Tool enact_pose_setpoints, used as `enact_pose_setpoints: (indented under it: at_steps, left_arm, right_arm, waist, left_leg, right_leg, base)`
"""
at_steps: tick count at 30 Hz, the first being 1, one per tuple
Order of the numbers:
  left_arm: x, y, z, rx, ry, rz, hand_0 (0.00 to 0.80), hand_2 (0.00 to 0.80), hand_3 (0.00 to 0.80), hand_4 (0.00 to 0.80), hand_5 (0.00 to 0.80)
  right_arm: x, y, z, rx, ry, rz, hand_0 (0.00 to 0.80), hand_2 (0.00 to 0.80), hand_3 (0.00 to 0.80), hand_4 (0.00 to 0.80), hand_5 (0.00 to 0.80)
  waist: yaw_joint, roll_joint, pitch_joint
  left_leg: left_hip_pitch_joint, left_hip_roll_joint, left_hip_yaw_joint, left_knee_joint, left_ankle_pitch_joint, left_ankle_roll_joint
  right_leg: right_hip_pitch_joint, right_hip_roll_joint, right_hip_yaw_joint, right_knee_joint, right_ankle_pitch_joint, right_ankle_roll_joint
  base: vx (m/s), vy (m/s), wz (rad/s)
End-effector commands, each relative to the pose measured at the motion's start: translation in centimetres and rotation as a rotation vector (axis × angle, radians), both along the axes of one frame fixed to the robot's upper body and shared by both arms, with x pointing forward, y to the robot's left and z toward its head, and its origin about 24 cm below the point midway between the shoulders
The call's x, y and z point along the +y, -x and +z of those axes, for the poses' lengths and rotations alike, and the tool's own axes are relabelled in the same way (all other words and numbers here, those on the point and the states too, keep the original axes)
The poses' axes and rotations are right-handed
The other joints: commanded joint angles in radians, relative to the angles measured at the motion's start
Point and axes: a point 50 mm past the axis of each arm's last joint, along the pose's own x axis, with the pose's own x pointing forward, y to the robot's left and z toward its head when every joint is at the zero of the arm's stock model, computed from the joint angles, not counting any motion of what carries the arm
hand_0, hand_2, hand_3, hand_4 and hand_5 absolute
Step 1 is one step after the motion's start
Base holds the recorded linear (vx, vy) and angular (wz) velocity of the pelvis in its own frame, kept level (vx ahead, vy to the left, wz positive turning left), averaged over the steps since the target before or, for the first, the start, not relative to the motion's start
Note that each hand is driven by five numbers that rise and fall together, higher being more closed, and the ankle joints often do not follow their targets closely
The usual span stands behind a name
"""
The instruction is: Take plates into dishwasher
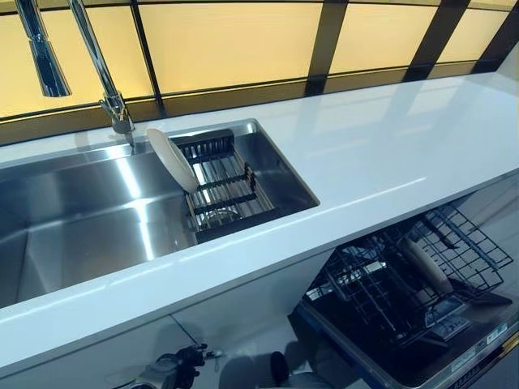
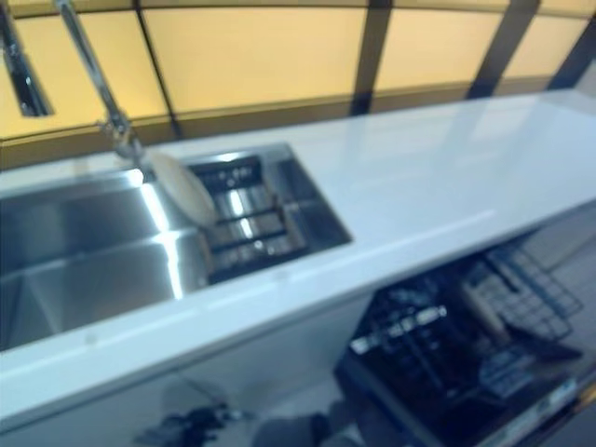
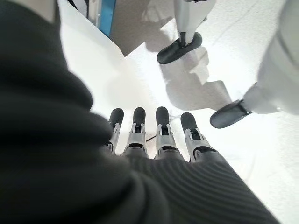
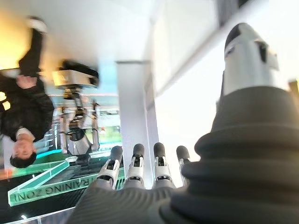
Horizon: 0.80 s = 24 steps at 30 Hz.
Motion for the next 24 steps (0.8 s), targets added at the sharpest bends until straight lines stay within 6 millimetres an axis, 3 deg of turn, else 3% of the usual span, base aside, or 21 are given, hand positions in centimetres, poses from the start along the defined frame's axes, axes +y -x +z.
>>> enact_pose_setpoints:
  at_steps: [1, 6, 9, 16, 24]
  left_arm:
    - [1.9, -0.9, 0.6, -0.025, -0.054, 0.025, 0.000, 0.000, 0.000, 0.000, 0.000]
    - [1.9, -0.7, 0.5, -0.024, -0.050, 0.049, 0.000, 0.000, 0.000, 0.000, 0.000]
    - [1.9, -0.2, 0.4, -0.019, -0.050, 0.058, 0.000, 0.000, 0.000, 0.000, 0.000]
    - [2.0, 0.2, 0.3, -0.015, -0.053, 0.094, 0.000, 0.000, 0.000, 0.000, 0.000]
    - [2.6, 0.9, 0.2, -0.006, -0.066, 0.143, 0.000, 0.000, 0.000, 0.000, 0.000]
  right_arm:
    - [1.3, -0.7, 5.9, -0.240, 0.031, 0.047, 0.000, 0.000, 0.000, 0.000, 0.000]
    - [3.6, -3.0, 8.9, -0.352, 0.064, 0.173, 0.000, 0.000, 0.000, 0.000, 0.000]
    - [6.0, -4.8, 10.9, -0.409, 0.140, 0.261, 0.000, 0.000, 0.000, 0.000, 0.000]
    - [10.2, -7.4, 12.2, -0.401, 0.322, 0.369, 0.000, 0.000, 0.000, 0.000, 0.000]
    - [14.3, -9.5, 13.7, -0.229, 0.589, 0.475, 0.000, 0.000, 0.000, 0.000, 0.000]
  waist:
    - [0.060, -0.062, -0.002]
    - [0.090, -0.062, -0.009]
    - [0.117, -0.061, -0.013]
    - [0.158, -0.061, -0.013]
    - [0.209, -0.069, 0.003]
  left_leg:
    - [0.002, 0.019, -0.082, 0.004, -0.016, 0.028]
    - [-0.003, 0.013, -0.110, 0.004, -0.012, 0.027]
    - [-0.008, 0.005, -0.142, 0.004, -0.009, 0.027]
    - [-0.014, -0.006, -0.182, 0.004, -0.006, 0.028]
    - [-0.037, -0.014, -0.226, 0.004, 0.008, 0.026]
  right_leg:
    - [0.057, -0.014, 0.002, 0.004, -0.030, 0.072]
    - [0.071, -0.021, -0.027, 0.004, -0.042, 0.066]
    - [0.083, -0.028, -0.050, 0.004, -0.050, 0.062]
    - [0.102, -0.041, -0.089, 0.004, -0.059, 0.060]
    - [0.108, -0.048, -0.132, 0.004, -0.067, 0.060]
  base:
    - [0.033, 0.026, 0.04]
    - [0.023, 0.021, 0.10]
    - [0.035, 0.027, 0.23]
    - [0.036, 0.010, 0.22]
    - [0.034, 0.011, 0.19]
